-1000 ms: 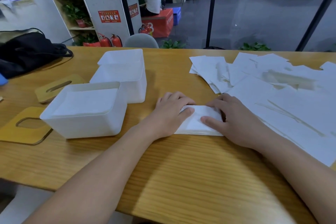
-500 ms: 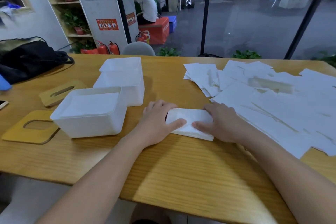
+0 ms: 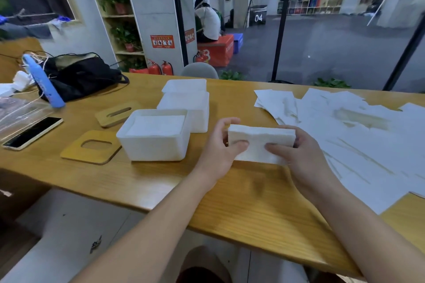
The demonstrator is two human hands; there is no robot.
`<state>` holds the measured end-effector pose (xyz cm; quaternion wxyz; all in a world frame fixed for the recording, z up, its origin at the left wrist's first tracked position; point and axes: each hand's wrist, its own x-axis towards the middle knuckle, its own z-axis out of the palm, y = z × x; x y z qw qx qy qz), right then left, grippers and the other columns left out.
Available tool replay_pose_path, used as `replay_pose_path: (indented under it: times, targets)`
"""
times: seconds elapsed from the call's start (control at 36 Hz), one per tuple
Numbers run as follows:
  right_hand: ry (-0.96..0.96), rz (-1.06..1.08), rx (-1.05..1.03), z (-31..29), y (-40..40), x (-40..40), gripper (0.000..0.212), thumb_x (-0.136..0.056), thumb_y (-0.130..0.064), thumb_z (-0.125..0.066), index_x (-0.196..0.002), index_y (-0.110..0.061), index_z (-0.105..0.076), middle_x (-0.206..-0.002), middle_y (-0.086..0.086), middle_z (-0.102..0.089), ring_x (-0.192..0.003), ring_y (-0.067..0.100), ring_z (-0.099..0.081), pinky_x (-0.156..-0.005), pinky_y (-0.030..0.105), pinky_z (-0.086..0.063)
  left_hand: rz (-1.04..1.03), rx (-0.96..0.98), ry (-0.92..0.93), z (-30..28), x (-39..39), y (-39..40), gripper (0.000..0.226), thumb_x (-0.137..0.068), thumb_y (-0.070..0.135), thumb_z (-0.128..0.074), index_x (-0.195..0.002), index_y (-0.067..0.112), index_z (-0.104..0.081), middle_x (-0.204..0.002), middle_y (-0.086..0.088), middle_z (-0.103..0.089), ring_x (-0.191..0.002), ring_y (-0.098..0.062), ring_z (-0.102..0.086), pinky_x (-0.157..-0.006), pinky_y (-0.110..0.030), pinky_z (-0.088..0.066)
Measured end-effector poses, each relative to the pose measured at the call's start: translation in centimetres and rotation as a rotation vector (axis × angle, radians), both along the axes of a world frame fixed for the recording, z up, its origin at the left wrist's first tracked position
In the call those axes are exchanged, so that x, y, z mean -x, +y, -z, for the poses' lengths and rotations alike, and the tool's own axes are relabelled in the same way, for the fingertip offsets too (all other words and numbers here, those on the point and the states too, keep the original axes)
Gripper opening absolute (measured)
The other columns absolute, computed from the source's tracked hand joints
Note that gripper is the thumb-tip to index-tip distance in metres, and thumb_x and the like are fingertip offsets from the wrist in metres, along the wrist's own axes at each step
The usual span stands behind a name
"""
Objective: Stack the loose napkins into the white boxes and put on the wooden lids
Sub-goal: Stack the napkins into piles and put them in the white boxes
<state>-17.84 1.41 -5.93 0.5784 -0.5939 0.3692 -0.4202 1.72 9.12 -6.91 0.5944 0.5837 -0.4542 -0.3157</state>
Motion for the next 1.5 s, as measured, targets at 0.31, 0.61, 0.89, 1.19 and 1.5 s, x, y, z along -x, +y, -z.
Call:
replay_pose_path:
  times: [0.31,0.61,0.89,1.19,1.5]
  targets:
    - [0.112,-0.016,0.091,0.5,2.6,-0.3,0.043,-0.069,-0.021,-0.073,-0.111,-0.032,-0.069,-0.108,-0.004,-0.072,-0.089,0.008,-0.067,-0.078,0.028,-0.053,-0.102,-0.004,0.062,0.7,2.6,1.5,0.067,-0.085,-0.007,-0.067,-0.137,0.034,-0.054,-0.117,0.002,-0.069,-0.088,0.001,-0.066,-0.072,-0.015,-0.053]
    - [0.262,-0.040,0.165,1.1,2.0,0.1,0.031,-0.093,-0.016,-0.073,-0.114,-0.037,-0.064,-0.108,-0.009,-0.071,-0.085,0.006,-0.067,-0.077,0.031,-0.052,-0.135,-0.068,0.005,0.6,2.3,1.4,0.066,-0.094,0.011,-0.069,-0.147,0.045,-0.048,-0.122,-0.001,-0.064,-0.081,0.003,-0.061,-0.073,-0.017,-0.051]
    - [0.263,-0.029,0.332,-1.5,2.2,1.4,0.015,-0.094,-0.016,-0.081,-0.103,-0.026,-0.075,-0.091,-0.001,-0.075,-0.084,0.020,-0.070,-0.072,0.040,-0.054,-0.074,0.015,-0.315,-2.1,0.1,4.6,0.057,-0.106,0.032,-0.067,-0.150,0.055,-0.040,-0.097,0.011,-0.074,-0.076,-0.015,-0.063,-0.071,-0.037,-0.053]
    - [0.161,-0.113,0.288,-5.1,4.8,-5.2,0.037,-0.097,-0.021,-0.081,-0.126,-0.030,-0.062,-0.104,-0.003,-0.078,-0.092,0.020,-0.079,-0.083,0.053,-0.066,-0.138,0.002,-0.418,-7.4,-8.1,10.4,0.060,-0.107,0.034,-0.067,-0.151,0.053,-0.032,-0.108,0.002,-0.076,-0.084,-0.024,-0.073,-0.077,-0.048,-0.057]
    - [0.298,-0.091,0.448,-7.2,5.7,-18.9,0.027,-0.096,-0.031,-0.079,-0.108,-0.027,-0.056,-0.099,-0.004,-0.069,-0.084,0.014,-0.067,-0.066,0.033,-0.056,-0.468,-0.237,-0.633,-9.2,-18.9,11.1,0.060,-0.108,0.035,-0.059,-0.159,0.036,-0.028,-0.092,-0.006,-0.071,-0.083,-0.030,-0.069,-0.077,-0.056,-0.058]
